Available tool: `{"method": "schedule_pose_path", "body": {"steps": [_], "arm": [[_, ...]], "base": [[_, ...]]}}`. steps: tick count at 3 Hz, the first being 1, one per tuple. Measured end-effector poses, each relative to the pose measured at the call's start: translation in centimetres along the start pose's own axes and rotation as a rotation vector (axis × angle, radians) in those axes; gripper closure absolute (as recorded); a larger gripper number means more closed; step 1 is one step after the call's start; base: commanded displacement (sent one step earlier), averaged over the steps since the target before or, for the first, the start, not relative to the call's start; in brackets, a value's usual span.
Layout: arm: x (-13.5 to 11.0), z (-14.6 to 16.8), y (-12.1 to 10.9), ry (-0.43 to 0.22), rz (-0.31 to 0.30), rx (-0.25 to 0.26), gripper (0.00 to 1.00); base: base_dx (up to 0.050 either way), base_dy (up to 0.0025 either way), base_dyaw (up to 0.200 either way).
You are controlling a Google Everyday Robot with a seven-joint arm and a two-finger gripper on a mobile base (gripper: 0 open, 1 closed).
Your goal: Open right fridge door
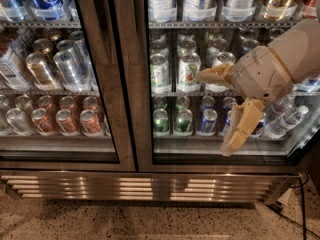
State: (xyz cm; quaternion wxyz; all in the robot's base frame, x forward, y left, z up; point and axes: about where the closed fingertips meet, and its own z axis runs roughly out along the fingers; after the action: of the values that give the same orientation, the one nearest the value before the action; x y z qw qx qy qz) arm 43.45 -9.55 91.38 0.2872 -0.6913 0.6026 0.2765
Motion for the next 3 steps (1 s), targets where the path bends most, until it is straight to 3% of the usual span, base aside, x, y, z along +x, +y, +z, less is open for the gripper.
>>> {"method": "schedule_pose_path", "body": {"steps": [2,3], "arm": [[-0.7,0.0,0.1,-0.019,-0.005,0.005,0.00],[-3.3,-1.2,1.2,-0.043,-0.059,0.036,0.00]], "base": [[0.000,0.00000,0.000],[0.000,0.00000,0.000]]}}
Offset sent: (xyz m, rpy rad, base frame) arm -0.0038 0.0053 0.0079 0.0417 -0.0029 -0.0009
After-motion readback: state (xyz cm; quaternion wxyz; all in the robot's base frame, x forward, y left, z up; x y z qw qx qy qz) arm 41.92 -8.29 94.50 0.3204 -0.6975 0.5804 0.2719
